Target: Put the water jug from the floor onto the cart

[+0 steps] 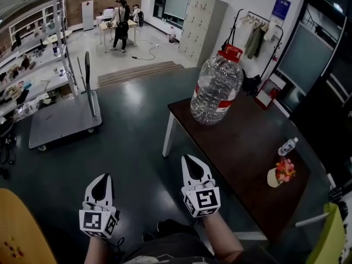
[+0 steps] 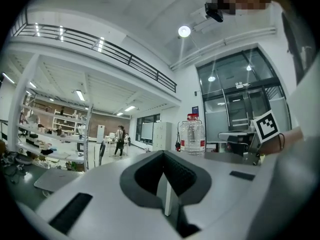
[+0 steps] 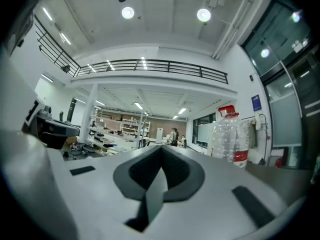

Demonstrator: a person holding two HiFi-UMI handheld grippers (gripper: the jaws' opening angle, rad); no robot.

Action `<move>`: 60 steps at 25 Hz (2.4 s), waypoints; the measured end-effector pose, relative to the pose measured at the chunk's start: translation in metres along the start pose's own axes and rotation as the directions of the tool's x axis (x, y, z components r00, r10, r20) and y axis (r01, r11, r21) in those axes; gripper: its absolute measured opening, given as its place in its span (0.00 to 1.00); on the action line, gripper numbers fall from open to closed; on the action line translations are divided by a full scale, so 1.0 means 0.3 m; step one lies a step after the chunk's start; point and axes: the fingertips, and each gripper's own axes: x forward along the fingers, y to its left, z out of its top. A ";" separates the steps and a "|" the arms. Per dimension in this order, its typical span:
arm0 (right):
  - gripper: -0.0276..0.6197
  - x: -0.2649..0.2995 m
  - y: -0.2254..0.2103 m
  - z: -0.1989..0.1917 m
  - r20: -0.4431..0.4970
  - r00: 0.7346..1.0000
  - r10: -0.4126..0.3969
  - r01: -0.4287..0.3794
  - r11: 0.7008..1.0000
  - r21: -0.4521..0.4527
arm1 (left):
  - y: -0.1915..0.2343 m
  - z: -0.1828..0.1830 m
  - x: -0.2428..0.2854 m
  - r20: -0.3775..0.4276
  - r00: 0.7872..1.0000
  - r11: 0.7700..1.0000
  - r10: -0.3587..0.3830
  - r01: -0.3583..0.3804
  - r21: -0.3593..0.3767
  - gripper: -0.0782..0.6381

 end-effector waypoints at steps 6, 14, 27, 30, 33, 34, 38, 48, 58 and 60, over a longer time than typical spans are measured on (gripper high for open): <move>0.03 -0.030 -0.038 0.026 0.009 1.000 0.006 -0.005 0.997 -0.076 | -0.026 -0.014 0.056 -0.026 0.999 0.999 -0.045 0.045 0.006 0.12; 0.03 0.084 -0.285 0.066 0.077 0.997 -0.021 0.029 0.994 -0.103 | -0.143 0.000 0.278 -0.030 0.995 0.994 -0.093 0.095 0.047 0.12; 0.03 0.307 -0.828 0.097 0.079 0.993 -0.091 0.105 0.974 -0.203 | -0.330 0.100 0.838 0.007 0.995 0.994 -0.095 0.095 0.047 0.12; 0.03 0.339 -0.910 0.092 0.077 0.993 -0.088 0.104 0.967 -0.233 | -0.375 0.117 0.935 0.030 0.996 0.995 -0.085 0.084 0.048 0.12; 0.03 0.373 -0.977 0.103 0.060 0.994 -0.092 0.106 0.942 -0.319 | -0.406 0.114 1.018 0.040 0.997 0.997 -0.068 0.066 0.035 0.12; 0.03 0.389 -0.996 0.113 0.056 0.994 -0.093 0.107 0.934 -0.341 | -0.415 0.114 1.042 0.038 0.997 0.997 -0.067 0.066 0.029 0.12; 0.03 0.467 -1.041 0.172 0.068 0.994 -0.087 0.106 0.921 -0.376 | -0.434 0.124 1.110 0.023 0.996 0.996 -0.086 0.085 0.038 0.12; 0.03 0.639 -1.137 0.240 0.065 0.991 -0.119 0.133 0.945 -0.298 | -0.420 0.221 1.418 0.038 0.978 0.978 -0.206 0.204 0.030 0.12; 0.03 0.744 -1.191 0.440 0.067 0.987 -0.149 0.163 0.920 -0.357 | -0.364 0.383 1.701 0.090 0.939 0.942 -0.333 0.328 0.070 0.12; 0.03 0.764 -1.195 0.470 0.056 0.987 -0.154 0.163 0.905 -0.393 | -0.364 0.383 1.750 0.081 0.932 0.935 -0.353 0.349 0.057 0.12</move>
